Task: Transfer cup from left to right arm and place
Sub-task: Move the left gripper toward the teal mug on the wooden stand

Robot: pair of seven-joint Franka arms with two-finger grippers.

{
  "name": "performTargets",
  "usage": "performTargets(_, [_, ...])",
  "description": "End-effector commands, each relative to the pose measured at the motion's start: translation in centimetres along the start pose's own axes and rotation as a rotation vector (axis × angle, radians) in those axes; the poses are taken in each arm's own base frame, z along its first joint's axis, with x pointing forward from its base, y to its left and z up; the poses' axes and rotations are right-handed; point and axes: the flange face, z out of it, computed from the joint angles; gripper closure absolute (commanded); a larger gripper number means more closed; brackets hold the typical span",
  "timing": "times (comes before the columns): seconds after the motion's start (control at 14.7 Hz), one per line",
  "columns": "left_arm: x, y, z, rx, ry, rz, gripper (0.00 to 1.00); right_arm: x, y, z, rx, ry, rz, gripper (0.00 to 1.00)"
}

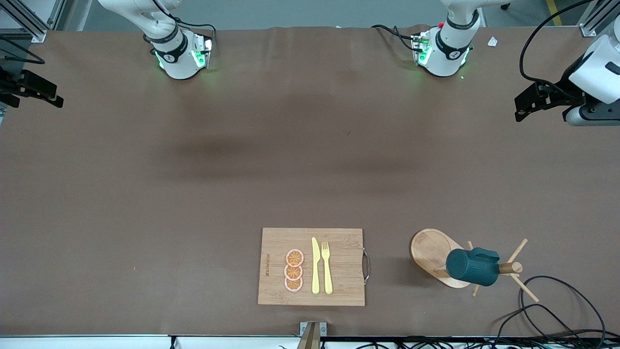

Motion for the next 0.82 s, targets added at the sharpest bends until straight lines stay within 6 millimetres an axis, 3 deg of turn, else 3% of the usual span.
performTargets(0.0, [-0.6,-0.4,-0.4,0.008,-0.001,0.033,0.0,-0.2,0.1,0.0,0.012,-0.002,0.018,0.0])
performTargets(0.34, [-0.5,-0.6,-1.2,-0.014,0.011,0.026,0.0,-0.2,0.0,-0.1,0.011,-0.001,0.017,0.0])
performTargets(0.75, [1.1,-0.9,1.0,-0.074,-0.022,0.01,0.0,-0.1,0.0,-0.2,0.011,0.01,0.017,0.0])
